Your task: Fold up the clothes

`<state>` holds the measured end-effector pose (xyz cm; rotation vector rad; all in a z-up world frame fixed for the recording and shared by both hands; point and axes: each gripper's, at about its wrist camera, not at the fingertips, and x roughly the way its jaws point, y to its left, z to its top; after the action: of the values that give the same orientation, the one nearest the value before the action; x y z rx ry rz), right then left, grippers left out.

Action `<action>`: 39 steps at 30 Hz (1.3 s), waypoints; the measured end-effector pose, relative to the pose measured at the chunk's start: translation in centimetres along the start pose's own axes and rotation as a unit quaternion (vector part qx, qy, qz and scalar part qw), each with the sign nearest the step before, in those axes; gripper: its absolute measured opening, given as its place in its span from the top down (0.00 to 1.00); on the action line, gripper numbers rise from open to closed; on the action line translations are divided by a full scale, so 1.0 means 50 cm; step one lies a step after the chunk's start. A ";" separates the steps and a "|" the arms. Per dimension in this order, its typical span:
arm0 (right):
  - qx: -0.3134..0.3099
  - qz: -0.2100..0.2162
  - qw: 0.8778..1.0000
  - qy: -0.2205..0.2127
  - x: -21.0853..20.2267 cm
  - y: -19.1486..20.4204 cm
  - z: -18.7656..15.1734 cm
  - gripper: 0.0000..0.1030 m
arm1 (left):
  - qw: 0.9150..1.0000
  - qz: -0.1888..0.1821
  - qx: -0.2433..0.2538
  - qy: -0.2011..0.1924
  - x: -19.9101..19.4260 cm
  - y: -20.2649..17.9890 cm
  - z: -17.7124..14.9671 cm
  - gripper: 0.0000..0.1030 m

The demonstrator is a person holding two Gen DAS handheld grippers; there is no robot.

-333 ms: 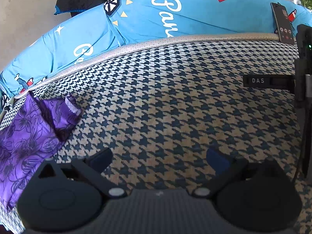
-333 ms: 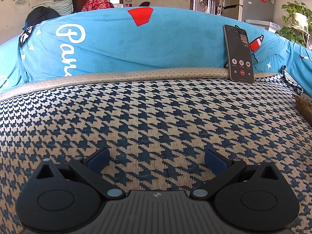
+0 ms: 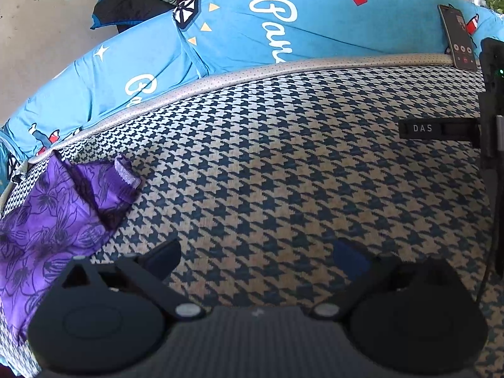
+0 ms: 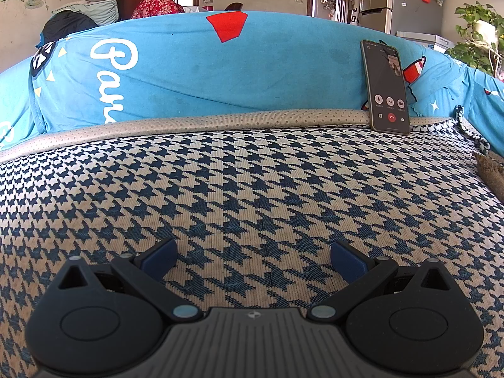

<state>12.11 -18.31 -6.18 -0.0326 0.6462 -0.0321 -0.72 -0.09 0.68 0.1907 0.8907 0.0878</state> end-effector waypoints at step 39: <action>0.000 0.000 1.000 0.000 -0.005 0.000 0.000 0.00 | 0.998 0.005 -0.057 -0.022 -0.039 0.086 -0.008 0.00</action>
<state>11.92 -18.29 -6.05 -0.0328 0.6464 -0.0320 -2.23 3.88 2.78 0.0900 0.8378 0.1422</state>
